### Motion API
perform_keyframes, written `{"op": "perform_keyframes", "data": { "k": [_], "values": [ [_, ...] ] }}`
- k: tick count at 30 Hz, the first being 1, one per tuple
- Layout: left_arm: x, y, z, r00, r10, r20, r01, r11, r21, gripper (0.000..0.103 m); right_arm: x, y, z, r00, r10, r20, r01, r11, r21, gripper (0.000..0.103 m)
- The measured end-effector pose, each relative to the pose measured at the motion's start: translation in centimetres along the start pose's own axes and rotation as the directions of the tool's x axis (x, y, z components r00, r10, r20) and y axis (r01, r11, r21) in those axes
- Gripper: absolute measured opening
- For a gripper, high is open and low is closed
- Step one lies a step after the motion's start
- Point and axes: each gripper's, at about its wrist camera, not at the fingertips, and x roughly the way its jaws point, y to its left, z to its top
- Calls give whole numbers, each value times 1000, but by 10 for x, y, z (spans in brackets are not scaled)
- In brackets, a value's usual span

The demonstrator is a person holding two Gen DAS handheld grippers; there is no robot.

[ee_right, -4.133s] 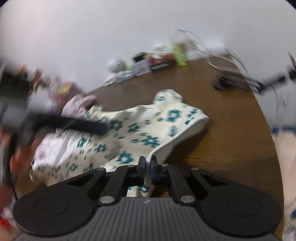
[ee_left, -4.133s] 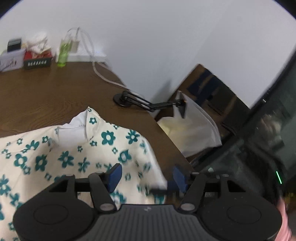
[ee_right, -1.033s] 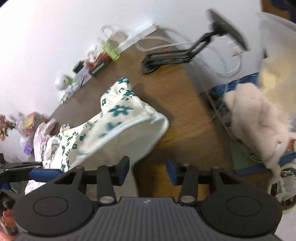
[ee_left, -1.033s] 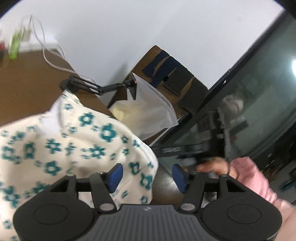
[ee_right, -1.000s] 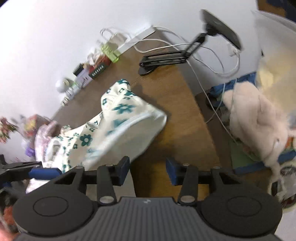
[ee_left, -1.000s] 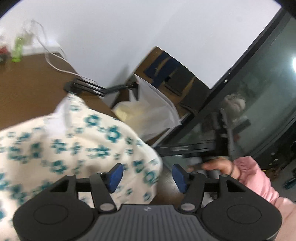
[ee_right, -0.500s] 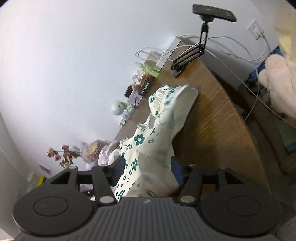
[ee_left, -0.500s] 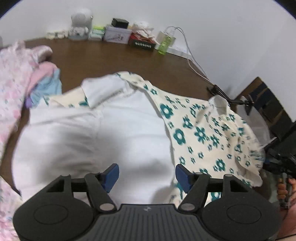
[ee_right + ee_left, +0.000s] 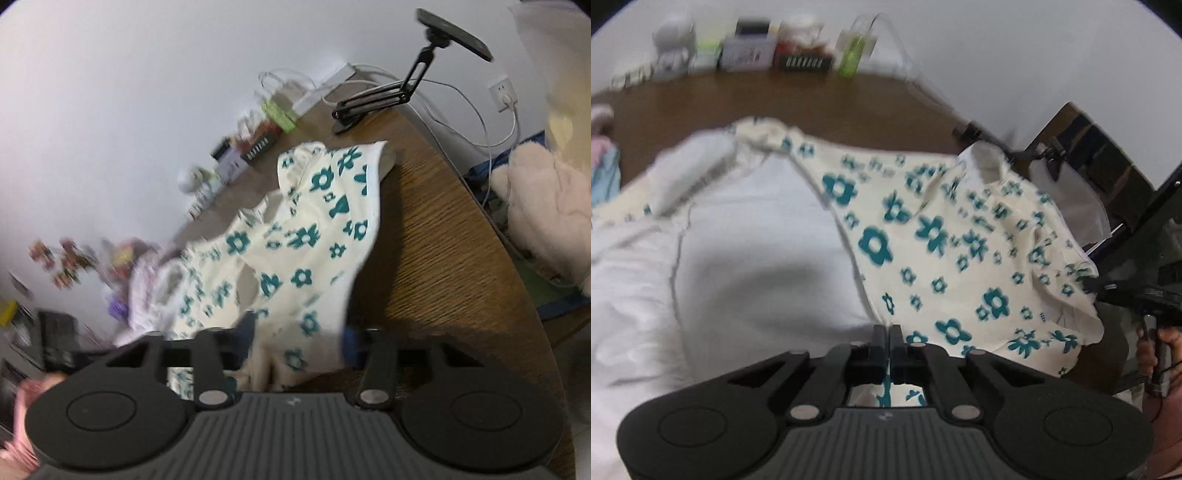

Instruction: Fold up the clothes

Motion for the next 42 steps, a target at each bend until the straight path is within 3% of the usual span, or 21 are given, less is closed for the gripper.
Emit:
{"op": "perform_keyframes", "data": {
  "k": [5, 7, 9, 11, 12, 13, 14, 15, 19, 21, 23, 25, 29, 30, 32, 33, 34, 35, 36, 39, 42],
  "values": [
    [-59, 6, -7, 989, 9, 149, -8, 1000, -2, 0, -19, 5, 14, 990, 123, 73, -122, 992, -21, 4],
    [-66, 13, -14, 990, 19, 137, -16, 1000, -19, 1, -22, 8, 15, 986, 157, 49, -154, 987, -51, 4],
    [-57, 19, -22, 998, 5, 70, -2, 999, -41, 3, -16, 7, 11, 993, 113, -28, -115, 991, -69, 4],
    [-45, 20, -30, 1000, -21, 8, 21, 998, -51, 13, -12, 3, 6, 996, 54, -71, -58, 996, -63, 7],
    [-39, 20, -33, 999, -40, -17, 39, 998, -49, 26, -12, 1, 4, 996, 28, -85, -33, 998, -59, 12],
    [-37, 20, -33, 998, -51, -25, 49, 998, -47, 41, -11, -1, 1, 995, 2, -100, -7, 998, -55, 22],
    [-35, 19, -33, 998, -58, -27, 56, 997, -44, 47, -13, -1, 0, 996, -10, -91, 6, 999, -50, 33],
    [-35, 19, -28, 998, -58, -14, 58, 998, -39, 51, -20, 0, 2, 998, -17, -56, 15, 999, -46, 52],
    [-40, 25, 6, 997, -24, 67, 29, 998, -63, 60, -41, 20, 21, 993, -81, 89, 90, 992, -92, 55],
    [-32, 29, 33, 995, 5, 95, 3, 996, -88, 63, -33, 44, 36, 994, -51, 96, 64, 988, -137, 55],
    [-15, 35, 61, 995, 29, 92, -18, 993, -119, 63, -21, 70, 53, 996, -5, 84, 21, 982, -188, 55],
    [8, 41, 86, 998, 39, 58, -30, 988, -151, 63, 13, 103, 67, 1000, 20, 5, -18, 975, -222, 54],
    [53, 51, 112, 998, 69, -2, -68, 975, -213, 60, 109, 139, 89, 979, -78, -186, 34, 973, -230, 50],
    [63, 54, 116, 998, 68, -11, -69, 970, -231, 55, 131, 140, 92, 967, -120, -224, 69, 972, -223, 47],
    [76, 60, 118, 1000, 15, -15, -19, 963, -269, 22, 172, 136, 97, 934, -200, -296, 146, 970, -195, 41],
    [81, 63, 119, 1000, -13, -12, 9, 958, -287, 3, 189, 133, 100, 918, -218, -331, 169, 971, -172, 30],
    [80, 63, 120, 1000, -13, 8, 15, 959, -283, 4, 197, 129, 101, 916, -206, -343, 163, 975, -150, 22],
    [78, 63, 121, 999, -4, 34, 13, 962, -272, 3, 200, 128, 103, 923, -185, -337, 148, 980, -133, 9],
    [73, 63, 122, 997, 14, 74, 5, 966, -258, 3, 200, 130, 108, 935, -165, -314, 130, 983, -129, 4],
    [61, 67, 125, 984, 42, 171, 1, 970, -245, 3, 195, 139, 124, 972, -93, -214, 63, 987, -146, 4],
    [69, 79, 128, 976, 87, 200, -25, 955, -295, 4, 210, 141, 131, 981, -68, -180, 39, 986, -160, 4]
  ]
}}
